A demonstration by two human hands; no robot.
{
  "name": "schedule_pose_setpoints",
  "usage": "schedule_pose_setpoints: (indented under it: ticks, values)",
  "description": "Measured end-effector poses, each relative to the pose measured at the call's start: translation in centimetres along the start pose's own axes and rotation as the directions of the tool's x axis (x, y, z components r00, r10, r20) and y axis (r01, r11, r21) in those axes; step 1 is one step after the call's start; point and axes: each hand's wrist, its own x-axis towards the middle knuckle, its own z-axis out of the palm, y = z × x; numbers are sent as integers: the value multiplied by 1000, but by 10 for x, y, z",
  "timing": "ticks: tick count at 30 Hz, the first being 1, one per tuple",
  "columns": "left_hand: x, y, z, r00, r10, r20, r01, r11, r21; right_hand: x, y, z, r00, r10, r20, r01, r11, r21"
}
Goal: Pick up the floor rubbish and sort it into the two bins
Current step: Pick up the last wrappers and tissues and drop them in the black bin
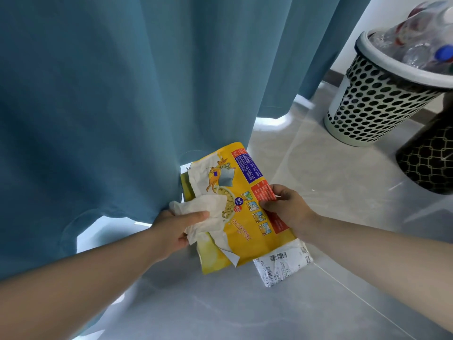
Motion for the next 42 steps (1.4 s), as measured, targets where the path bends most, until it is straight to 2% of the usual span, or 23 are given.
schedule_pose_setpoints:
  ticks: [4, 6, 7, 9, 10, 12, 14, 17, 22, 26, 30, 33, 34, 37, 40, 42]
  values:
    - [-2, -2, 7, 972, -50, 230, 43, 999, 33, -6, 9, 9, 999, 31, 42, -32, 999, 11]
    - [0, -6, 6, 962, -63, 267, 50, 997, 57, -7, 16, 11, 995, 51, 86, -50, 999, -11]
    - [1, -8, 7, 972, -59, 229, 43, 996, 74, -7, 18, 11, 991, 66, 116, -61, 997, -47]
    - [0, -11, 8, 999, -9, 37, 4, 988, 154, -4, 21, 8, 984, 97, 147, -60, 970, -235]
    - [0, -12, 8, 997, 30, -67, -15, 976, 219, -1, 22, 4, 988, 83, 132, -25, 920, -391]
    - [-1, -11, 7, 970, 116, -214, -27, 924, 381, 8, 23, -7, 999, 1, 48, 31, 757, -653]
    - [-2, -8, 4, 952, 183, -244, -31, 853, 521, 16, 20, -18, 996, -65, -57, 3, 684, -729]
    - [-3, -5, 0, 941, 226, -252, -34, 805, 593, 28, 19, -31, 989, -67, -128, -53, 655, -753]
    - [-3, -2, -9, 921, 252, -297, 2, 759, 651, 38, 16, -34, 999, -6, -42, -31, 583, -812]
    - [-3, -4, -17, 914, 253, -317, 28, 741, 671, 41, 19, -12, 996, 76, 43, -14, 621, -784]
    - [-2, -7, -23, 909, 254, -330, 39, 737, 674, 39, 22, 4, 993, 103, -57, -106, 571, -814]
    - [0, -5, -26, 907, 261, -330, 42, 724, 689, 46, 24, 1, 987, 149, -59, -141, 637, -758]
    - [2, -5, -27, 907, 263, -330, 42, 721, 691, 48, 23, -2, 993, 116, -33, -101, 655, -749]
    - [5, -3, -30, 909, 262, -325, 42, 716, 696, 52, 12, -11, 997, -12, 80, 71, 606, -792]
    - [6, -4, -32, 910, 257, -326, 46, 719, 694, 58, 0, -15, 989, -116, 95, 145, 584, -799]
    - [6, -5, -34, 908, 254, -333, 53, 719, 693, 67, -3, -13, 981, -147, 127, 183, 480, -858]
